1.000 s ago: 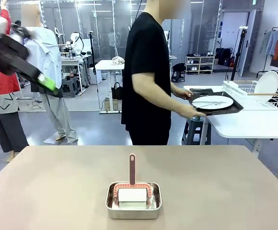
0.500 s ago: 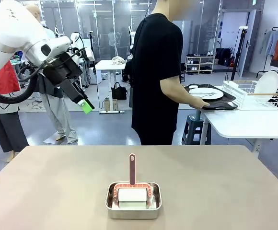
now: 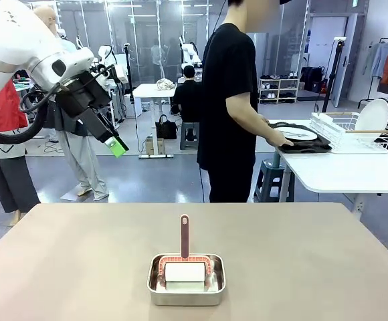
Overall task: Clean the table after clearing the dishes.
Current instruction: When the right (or left) Handle tray is removed, use the right hand (or left hand) to clean the right (or left) side of the table with the Lint Roller.
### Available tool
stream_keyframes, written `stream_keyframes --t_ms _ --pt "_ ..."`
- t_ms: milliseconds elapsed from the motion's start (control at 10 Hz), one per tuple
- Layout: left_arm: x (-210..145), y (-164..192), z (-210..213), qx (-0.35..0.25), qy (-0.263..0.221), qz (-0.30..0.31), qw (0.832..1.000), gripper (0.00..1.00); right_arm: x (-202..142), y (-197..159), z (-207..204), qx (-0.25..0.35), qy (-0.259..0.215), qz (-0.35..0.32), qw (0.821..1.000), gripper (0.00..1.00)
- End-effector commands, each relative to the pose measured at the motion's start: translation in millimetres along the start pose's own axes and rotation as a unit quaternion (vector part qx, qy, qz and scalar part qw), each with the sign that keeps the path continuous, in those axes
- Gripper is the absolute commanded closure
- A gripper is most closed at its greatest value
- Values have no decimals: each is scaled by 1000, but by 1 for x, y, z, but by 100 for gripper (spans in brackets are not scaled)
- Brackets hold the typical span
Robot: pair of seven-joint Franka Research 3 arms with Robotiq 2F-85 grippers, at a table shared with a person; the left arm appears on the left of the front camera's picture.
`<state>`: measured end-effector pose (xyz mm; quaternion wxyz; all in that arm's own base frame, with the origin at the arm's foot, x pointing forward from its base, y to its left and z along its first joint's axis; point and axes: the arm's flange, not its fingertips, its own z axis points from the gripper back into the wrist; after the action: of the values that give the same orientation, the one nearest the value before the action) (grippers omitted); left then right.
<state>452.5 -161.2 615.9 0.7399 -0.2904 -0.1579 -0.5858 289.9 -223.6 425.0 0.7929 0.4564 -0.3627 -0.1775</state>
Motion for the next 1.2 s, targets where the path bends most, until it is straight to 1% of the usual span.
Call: stream_keyframes --t_ms 0,100,200,300,400,500,700,800,1100 --pt "20 4 -12 -17 46 -46 998 0 0 1 0 5 -3 2 1000 0" --pt "56 15 -31 -25 99 -62 993 0 0 1 0 5 -3 2 1000 0" --pt "79 24 -51 -39 127 -72 989 0 0 1 0 5 -3 2 1000 0" --pt "91 32 -73 -43 160 -71 984 0 0 1 0 5 -3 2 1000 0" --pt "101 36 -89 -27 172 -80 981 0 0 1 0 5 -3 2 1000 0" --pt "113 42 -104 0 183 -103 978 0 0 1 0 5 -3 2 1000 0" --pt "124 57 -136 -20 225 -87 970 0 0 1 0 5 -3 2 1000 0" --pt "127 60 -151 -38 238 -81 967 0 0 1 0 5 -3 2 1000 0" --pt "129 67 -191 -44 262 -59 962 0 0 1 0 5 -3 2 1000 0"
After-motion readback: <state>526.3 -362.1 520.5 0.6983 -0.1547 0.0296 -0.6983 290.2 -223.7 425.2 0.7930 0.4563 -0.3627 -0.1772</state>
